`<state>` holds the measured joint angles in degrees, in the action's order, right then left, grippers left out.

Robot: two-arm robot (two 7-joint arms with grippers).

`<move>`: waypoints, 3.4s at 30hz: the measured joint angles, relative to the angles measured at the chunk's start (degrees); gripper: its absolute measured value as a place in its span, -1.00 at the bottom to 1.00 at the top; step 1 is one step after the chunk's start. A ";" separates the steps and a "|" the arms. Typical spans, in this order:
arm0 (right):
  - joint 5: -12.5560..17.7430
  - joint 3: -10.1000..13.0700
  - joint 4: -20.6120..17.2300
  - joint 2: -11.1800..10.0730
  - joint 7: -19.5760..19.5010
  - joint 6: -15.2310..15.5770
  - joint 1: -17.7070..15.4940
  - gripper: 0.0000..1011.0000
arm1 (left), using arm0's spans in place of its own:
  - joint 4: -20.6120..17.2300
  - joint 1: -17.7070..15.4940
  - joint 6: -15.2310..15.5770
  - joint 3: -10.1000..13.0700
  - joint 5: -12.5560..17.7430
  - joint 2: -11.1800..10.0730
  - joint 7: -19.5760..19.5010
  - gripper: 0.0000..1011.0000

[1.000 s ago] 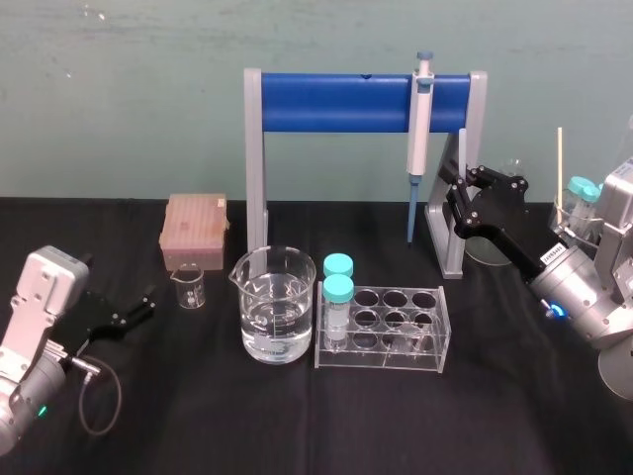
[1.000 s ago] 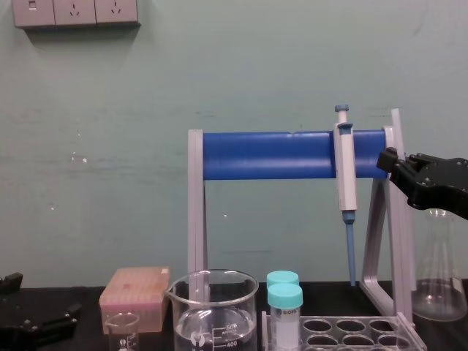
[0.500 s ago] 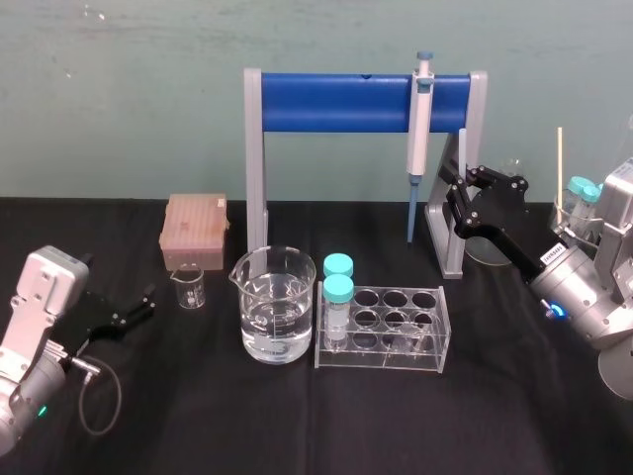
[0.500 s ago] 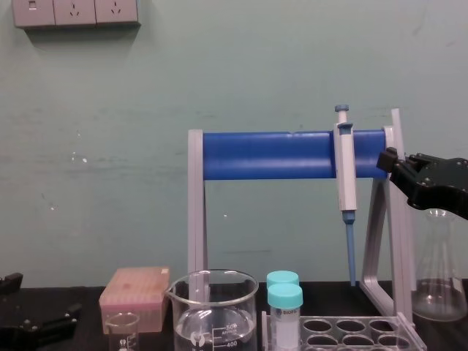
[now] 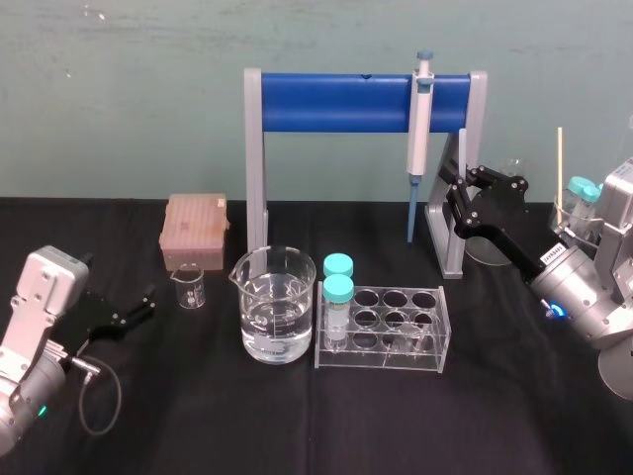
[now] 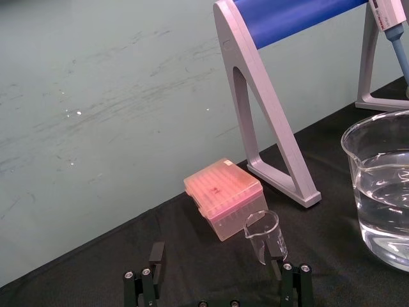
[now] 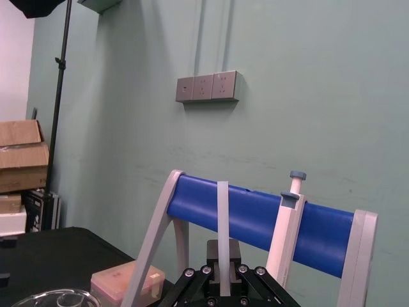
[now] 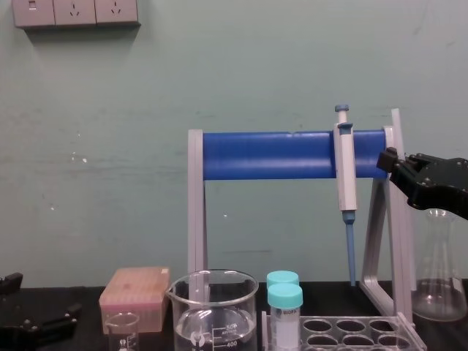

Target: Pick up the stirring rod with one hand, then place it down.

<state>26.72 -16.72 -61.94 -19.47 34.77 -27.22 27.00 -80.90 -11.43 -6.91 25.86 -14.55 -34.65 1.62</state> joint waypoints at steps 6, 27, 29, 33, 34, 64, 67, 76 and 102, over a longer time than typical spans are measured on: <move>0.00 0.00 0.00 0.00 0.00 0.00 0.00 -0.86 | 0.00 0.00 0.00 0.00 0.00 0.00 0.00 0.98; -0.62 0.16 -0.53 -0.18 0.40 0.37 -0.09 -0.86 | 0.00 0.00 0.00 0.00 0.00 0.00 0.00 0.98; -0.70 0.28 -1.22 -0.44 1.05 0.82 -0.29 -0.86 | 0.00 0.00 0.00 0.00 0.00 0.00 0.00 0.98; -0.65 0.40 -2.33 -0.73 2.37 1.65 -0.77 -0.86 | 0.00 0.00 0.00 0.00 0.00 0.00 0.00 0.98; -0.60 0.39 -2.79 -0.82 2.88 2.08 -1.03 -0.86 | 0.00 0.00 0.00 0.00 0.00 0.00 0.00 0.98; 1.60 -3.66 -4.70 -2.21 8.23 5.60 -2.09 -0.86 | 0.00 0.00 0.00 0.00 0.00 0.00 0.00 0.98; 2.08 -3.84 -4.46 -2.26 8.31 6.11 -2.10 -0.86 | 0.00 0.00 0.00 0.00 0.00 0.00 0.00 0.98; 2.07 -4.72 -2.76 -2.25 9.02 6.15 -1.50 -0.86 | 0.00 0.00 0.00 0.00 0.00 0.00 0.00 0.98; 0.22 -6.92 7.75 -0.33 11.89 4.78 2.52 -0.86 | 0.00 0.00 0.00 0.00 0.00 0.00 0.00 0.98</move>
<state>26.94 -23.64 -54.20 -19.79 46.66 -22.43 29.53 -80.90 -11.43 -6.91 25.86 -14.55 -34.65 1.62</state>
